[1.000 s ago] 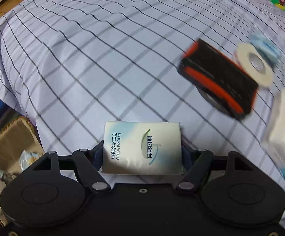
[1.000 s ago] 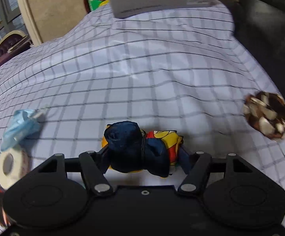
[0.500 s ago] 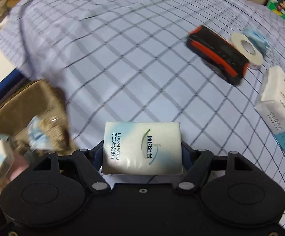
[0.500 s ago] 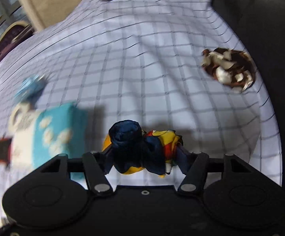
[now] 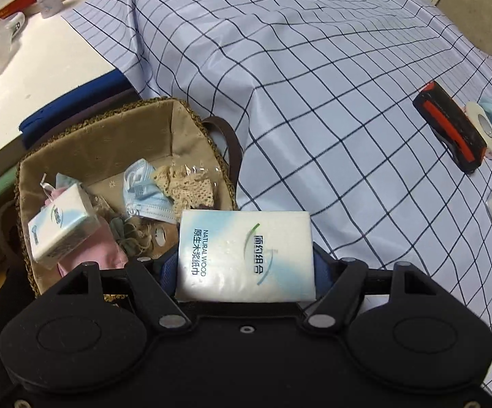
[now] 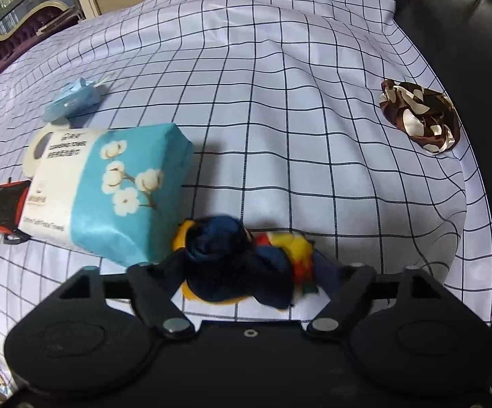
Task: Organize soft objects
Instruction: 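Carry the tissue pack and navy bundle to the basket and release them inside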
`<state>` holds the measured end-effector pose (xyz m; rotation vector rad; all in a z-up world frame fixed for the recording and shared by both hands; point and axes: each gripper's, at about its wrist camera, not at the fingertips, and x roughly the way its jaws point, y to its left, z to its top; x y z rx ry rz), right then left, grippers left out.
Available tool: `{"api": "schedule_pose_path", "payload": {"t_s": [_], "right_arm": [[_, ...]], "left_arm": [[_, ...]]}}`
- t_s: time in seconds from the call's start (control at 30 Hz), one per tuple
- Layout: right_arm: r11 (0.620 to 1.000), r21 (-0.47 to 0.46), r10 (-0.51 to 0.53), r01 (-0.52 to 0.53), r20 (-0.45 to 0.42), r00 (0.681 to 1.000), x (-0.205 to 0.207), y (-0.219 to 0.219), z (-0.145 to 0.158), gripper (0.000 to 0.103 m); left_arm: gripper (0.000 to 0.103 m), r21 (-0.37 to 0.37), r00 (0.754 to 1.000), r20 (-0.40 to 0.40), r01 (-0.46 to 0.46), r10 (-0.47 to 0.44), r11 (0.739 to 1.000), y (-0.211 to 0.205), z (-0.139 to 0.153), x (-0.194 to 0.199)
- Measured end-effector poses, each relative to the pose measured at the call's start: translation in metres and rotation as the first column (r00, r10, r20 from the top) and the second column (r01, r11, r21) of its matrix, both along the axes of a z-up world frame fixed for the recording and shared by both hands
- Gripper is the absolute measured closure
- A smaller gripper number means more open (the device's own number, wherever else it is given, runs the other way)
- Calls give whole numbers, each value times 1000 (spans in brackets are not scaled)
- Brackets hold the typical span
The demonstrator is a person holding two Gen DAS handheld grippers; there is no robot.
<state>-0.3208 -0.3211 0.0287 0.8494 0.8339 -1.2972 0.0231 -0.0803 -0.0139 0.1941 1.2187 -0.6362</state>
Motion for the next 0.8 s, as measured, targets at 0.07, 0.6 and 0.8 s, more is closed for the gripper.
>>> {"api": "schedule_pose_path", "payload": {"t_s": [0.07, 0.6, 0.8], "right_arm": [[1000, 2, 5, -5, 0, 1000, 0, -3, -3, 14], [992, 89, 95, -95, 9, 995, 3, 17, -3, 34], [976, 47, 210, -214, 92, 973, 32, 57, 28, 34]], "left_arm": [[34, 0, 1000, 2, 6, -6, 1000, 1, -1, -2], [34, 13, 998, 46, -35, 35, 999, 15, 1, -2], [34, 39, 990, 71, -128, 125, 991, 38, 1, 17]]}}
